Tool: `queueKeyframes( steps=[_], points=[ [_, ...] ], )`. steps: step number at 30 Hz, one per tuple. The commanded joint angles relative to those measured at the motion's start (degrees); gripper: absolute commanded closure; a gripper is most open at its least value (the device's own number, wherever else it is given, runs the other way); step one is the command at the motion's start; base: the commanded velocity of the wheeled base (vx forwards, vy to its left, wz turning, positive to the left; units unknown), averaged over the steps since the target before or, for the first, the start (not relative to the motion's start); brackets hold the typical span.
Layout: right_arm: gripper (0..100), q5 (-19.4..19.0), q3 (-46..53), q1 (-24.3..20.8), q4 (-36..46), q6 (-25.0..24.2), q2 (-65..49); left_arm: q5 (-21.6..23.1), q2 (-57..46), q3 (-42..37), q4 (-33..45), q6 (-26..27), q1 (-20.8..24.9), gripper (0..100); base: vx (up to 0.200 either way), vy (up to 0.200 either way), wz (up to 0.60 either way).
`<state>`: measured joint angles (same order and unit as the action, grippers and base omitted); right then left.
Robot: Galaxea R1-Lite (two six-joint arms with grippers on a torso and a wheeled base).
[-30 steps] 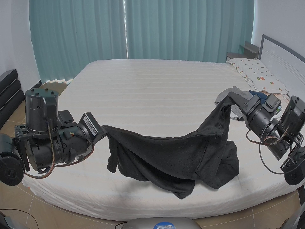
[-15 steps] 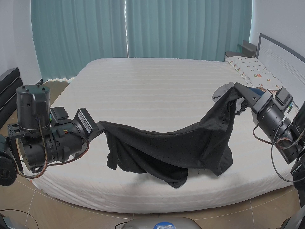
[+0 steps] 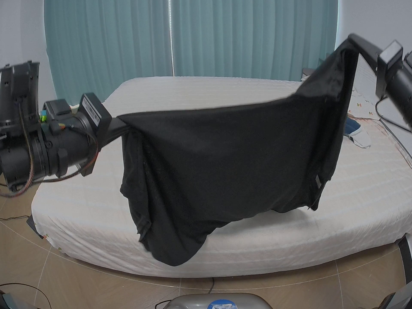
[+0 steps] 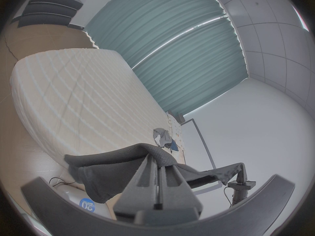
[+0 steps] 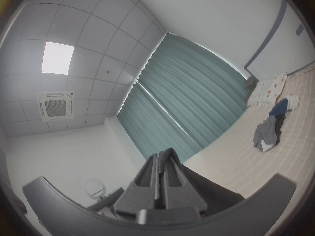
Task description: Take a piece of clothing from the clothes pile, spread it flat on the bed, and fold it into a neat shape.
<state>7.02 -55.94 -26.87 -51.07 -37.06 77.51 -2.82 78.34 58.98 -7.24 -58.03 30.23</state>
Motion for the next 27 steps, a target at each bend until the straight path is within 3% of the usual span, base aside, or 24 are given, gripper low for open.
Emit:
queueKeyframes(
  steps=[1,5,10,27],
  points=[
    [100,0.4,-29.5,6.9,18.2,0.2,10.4,0.1,9.2,20.4,12.7,-0.2,-5.7,100,0.000,0.000,0.00],
    [100,1.5,-38.7,8.9,23.8,0.1,17.8,0.4,15.7,25.3,13.7,-0.3,-8.3,100,0.000,0.000,0.00],
    [100,4.9,-45.4,11.0,23.5,0.3,28.8,0.3,23.5,29.6,13.4,-0.4,-9.3,100,0.120,0.000,0.00],
    [100,6.3,-45.6,13.1,10.2,0.4,50.5,0.3,43.2,42.2,12.8,-1.7,-10.2,100,0.200,0.000,0.00]
  ],
)
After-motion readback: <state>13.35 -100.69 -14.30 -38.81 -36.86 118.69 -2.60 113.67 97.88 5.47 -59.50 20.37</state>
